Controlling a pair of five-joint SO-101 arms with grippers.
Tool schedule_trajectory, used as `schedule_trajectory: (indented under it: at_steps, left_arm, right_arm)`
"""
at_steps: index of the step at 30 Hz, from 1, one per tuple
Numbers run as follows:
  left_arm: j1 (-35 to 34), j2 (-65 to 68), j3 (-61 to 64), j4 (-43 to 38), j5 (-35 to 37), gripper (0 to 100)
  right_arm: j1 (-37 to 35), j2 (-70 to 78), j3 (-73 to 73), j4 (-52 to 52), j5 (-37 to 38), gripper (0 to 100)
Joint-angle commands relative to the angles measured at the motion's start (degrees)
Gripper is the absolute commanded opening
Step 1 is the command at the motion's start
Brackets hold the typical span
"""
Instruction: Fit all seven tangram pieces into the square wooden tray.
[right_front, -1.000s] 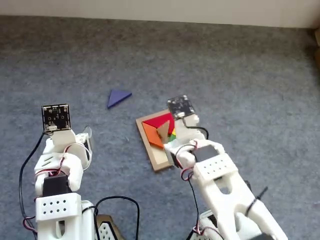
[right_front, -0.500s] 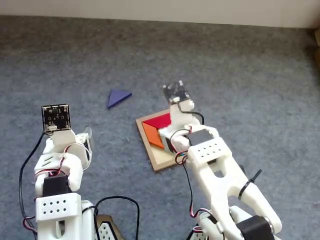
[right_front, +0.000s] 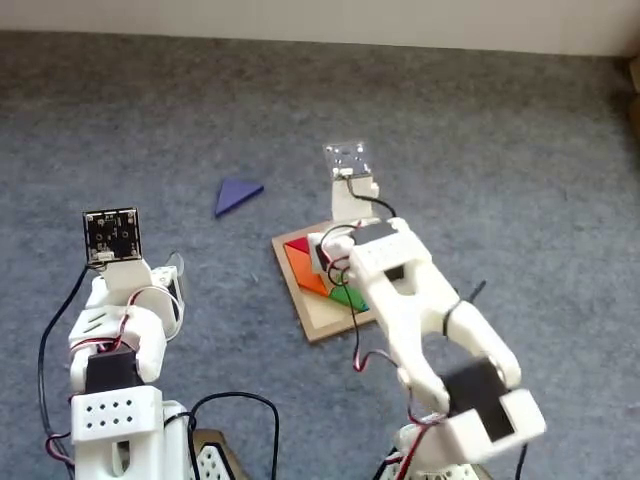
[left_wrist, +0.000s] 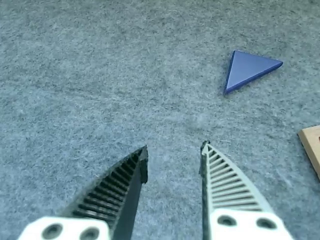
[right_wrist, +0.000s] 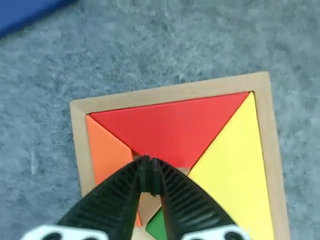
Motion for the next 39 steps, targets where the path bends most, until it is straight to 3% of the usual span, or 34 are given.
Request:
schedule_trajectory:
  at_steps: [1, 11, 16, 27, 39]
  left_arm:
    - [-0.66, -0.84, -0.4, -1.14, -0.53, 19]
    - [-0.66, -0.84, -0.4, -1.14, -0.53, 19]
    - [-0.66, -0.84, -0.4, -1.14, -0.53, 19]
    - [-0.66, -0.84, -0.4, -1.14, -0.53, 19]
    - [-0.57, -0.84, -0.4, -1.14, -0.53, 19]
  right_arm:
    - [1.63, 1.8, -4.79, -0.66, -0.7, 0.9]
    - [7.6, 2.33, -4.62, 1.8, -0.26, 0.9]
    - [7.16, 2.24, -5.05, 9.89, -0.26, 0.9]
    - [-0.57, -1.63, -4.7, 10.42, -0.53, 0.9]
    - [-1.45, -12.7, -4.35, 20.26, -0.62, 0.9]
